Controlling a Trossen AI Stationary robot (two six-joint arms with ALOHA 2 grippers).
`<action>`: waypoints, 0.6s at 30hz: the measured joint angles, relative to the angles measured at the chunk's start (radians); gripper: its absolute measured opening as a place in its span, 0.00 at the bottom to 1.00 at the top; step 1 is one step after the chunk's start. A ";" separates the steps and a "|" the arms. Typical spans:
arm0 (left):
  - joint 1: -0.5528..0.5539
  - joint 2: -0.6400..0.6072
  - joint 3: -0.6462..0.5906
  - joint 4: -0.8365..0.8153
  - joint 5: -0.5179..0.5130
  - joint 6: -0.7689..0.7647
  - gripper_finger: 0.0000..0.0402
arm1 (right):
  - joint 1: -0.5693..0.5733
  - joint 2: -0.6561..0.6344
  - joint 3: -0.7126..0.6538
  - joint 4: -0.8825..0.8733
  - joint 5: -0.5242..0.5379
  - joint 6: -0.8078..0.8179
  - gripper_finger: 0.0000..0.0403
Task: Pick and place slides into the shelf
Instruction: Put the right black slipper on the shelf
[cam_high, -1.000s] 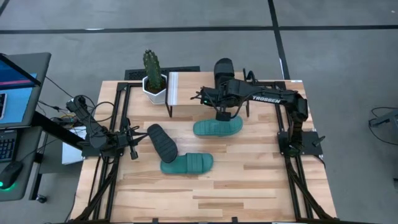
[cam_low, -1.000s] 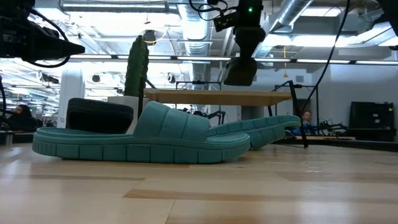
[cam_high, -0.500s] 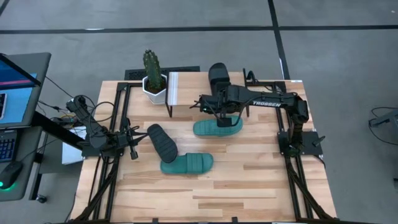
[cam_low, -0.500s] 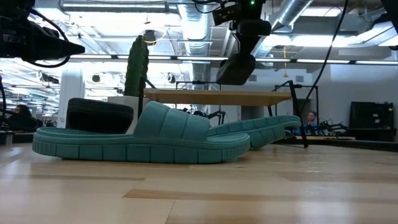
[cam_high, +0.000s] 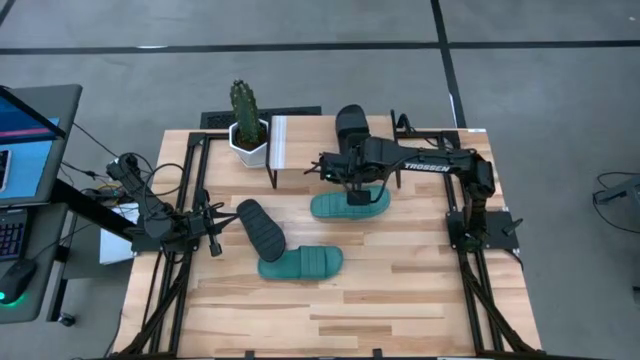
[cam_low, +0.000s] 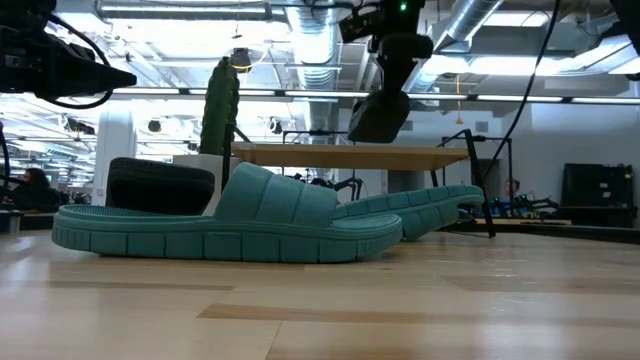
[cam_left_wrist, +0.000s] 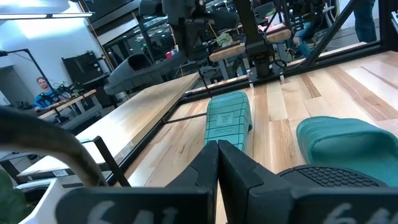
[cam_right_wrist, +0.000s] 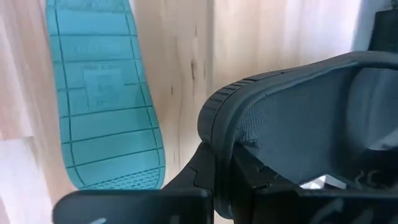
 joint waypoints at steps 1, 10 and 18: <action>0.000 0.000 0.000 0.000 0.000 0.003 0.00 | 0.000 0.004 -0.002 -0.011 -0.001 0.003 0.02; 0.000 0.000 0.000 0.000 -0.001 0.007 0.00 | -0.005 0.062 -0.001 -0.011 0.001 -0.001 0.02; 0.000 0.000 0.000 0.000 0.000 0.007 0.00 | -0.021 0.082 -0.001 0.008 -0.001 -0.004 0.02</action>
